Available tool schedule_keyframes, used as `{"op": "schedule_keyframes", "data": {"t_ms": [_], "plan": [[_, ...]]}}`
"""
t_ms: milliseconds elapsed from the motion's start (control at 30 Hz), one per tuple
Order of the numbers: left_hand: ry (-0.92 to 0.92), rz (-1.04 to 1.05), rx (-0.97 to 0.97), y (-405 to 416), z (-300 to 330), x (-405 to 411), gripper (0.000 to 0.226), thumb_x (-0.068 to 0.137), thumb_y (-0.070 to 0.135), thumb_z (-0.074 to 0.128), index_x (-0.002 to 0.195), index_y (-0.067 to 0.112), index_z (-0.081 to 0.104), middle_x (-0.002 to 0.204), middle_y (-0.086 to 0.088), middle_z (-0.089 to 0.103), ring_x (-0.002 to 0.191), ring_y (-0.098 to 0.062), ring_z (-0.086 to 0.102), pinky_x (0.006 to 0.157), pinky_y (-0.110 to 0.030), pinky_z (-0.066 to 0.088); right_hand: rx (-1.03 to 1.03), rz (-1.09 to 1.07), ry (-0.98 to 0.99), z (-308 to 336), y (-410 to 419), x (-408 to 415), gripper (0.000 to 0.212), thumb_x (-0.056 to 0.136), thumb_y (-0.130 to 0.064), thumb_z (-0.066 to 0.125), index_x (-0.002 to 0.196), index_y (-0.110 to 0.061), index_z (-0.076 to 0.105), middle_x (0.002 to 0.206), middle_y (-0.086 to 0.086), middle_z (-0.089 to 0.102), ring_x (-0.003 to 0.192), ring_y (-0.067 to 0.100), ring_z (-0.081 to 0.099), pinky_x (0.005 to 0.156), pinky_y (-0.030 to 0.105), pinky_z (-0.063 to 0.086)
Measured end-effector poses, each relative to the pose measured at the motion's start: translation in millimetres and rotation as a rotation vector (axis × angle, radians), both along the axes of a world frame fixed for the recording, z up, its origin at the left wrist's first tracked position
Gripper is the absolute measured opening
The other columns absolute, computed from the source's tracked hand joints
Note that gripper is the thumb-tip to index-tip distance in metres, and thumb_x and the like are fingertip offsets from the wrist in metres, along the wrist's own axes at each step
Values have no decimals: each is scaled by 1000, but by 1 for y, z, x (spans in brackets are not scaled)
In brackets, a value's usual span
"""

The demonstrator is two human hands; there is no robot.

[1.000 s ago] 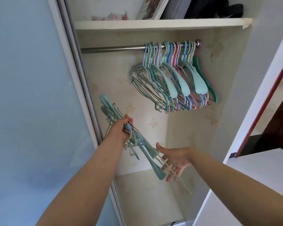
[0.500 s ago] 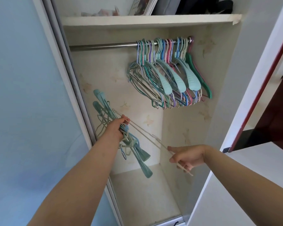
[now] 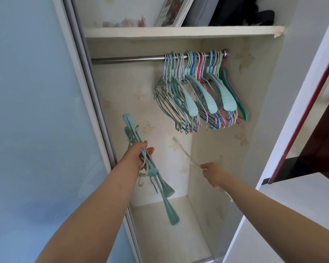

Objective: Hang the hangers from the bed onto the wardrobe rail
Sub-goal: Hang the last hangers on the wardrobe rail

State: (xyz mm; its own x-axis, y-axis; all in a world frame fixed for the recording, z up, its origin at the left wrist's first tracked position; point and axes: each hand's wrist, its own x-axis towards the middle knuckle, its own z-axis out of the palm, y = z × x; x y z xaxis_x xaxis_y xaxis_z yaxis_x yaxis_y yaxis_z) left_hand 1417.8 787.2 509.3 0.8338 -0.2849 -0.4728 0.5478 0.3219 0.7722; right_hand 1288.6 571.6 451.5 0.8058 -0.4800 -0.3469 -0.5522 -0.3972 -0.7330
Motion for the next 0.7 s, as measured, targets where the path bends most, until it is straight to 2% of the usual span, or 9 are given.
{"op": "schedule_keyframes", "data": {"t_ms": [100,167,200,267,333,400,500,600,700], "plan": [[21,18,-48,1,1,1,19,98,9,49,80,7,51,81,-10,50,72,-18,56,70,-28,51,-107,65,32,11,19,0,46,96,-5,32,139,-14,44,114,8,55,61,15,51,30,12,33],[27,55,-72,2,1,2,16,98,7,51,82,4,51,80,-9,45,70,-19,53,67,-27,55,-163,141,8,19,27,5,47,96,-3,31,140,-13,44,139,10,45,78,19,57,31,8,33],[28,63,-67,2,2,2,13,97,7,53,84,4,51,80,-8,43,70,-19,52,62,-27,55,-190,183,-2,24,32,8,48,96,-2,31,140,-12,46,135,11,48,75,19,56,31,8,33],[29,64,-43,3,4,1,12,96,8,54,85,6,51,83,-6,43,71,-19,55,53,-25,55,-197,192,-61,34,43,15,49,94,-2,31,137,-14,50,100,6,57,56,14,46,30,13,33],[27,70,-30,2,4,1,15,96,8,55,82,7,52,85,-5,46,71,-18,55,50,-24,54,-178,175,-137,50,54,24,49,93,-4,32,136,-17,52,79,-2,49,49,13,43,31,14,32],[31,55,-41,0,4,-1,16,96,9,55,81,8,53,84,-4,48,71,-17,55,50,-23,53,-206,195,-208,74,63,36,49,94,-5,32,137,-18,51,99,6,58,55,14,50,38,12,37],[19,30,-59,-4,6,-1,17,96,10,55,80,10,54,83,-4,53,74,-17,57,46,-23,47,-252,243,-282,114,78,49,52,93,-1,32,141,-18,45,140,11,49,66,13,54,46,9,39],[16,20,-94,-7,14,1,16,98,9,53,82,10,57,113,-7,58,114,-20,59,64,-25,45,-267,253,-343,146,87,58,59,90,7,30,144,-15,41,146,11,43,54,3,40,38,11,33],[-4,45,-151,-10,26,2,20,98,6,51,114,1,61,140,-13,51,130,-22,50,94,-26,42,-331,223,-391,174,82,70,60,88,8,34,143,-14,41,144,13,45,57,3,35,48,14,32]]}}
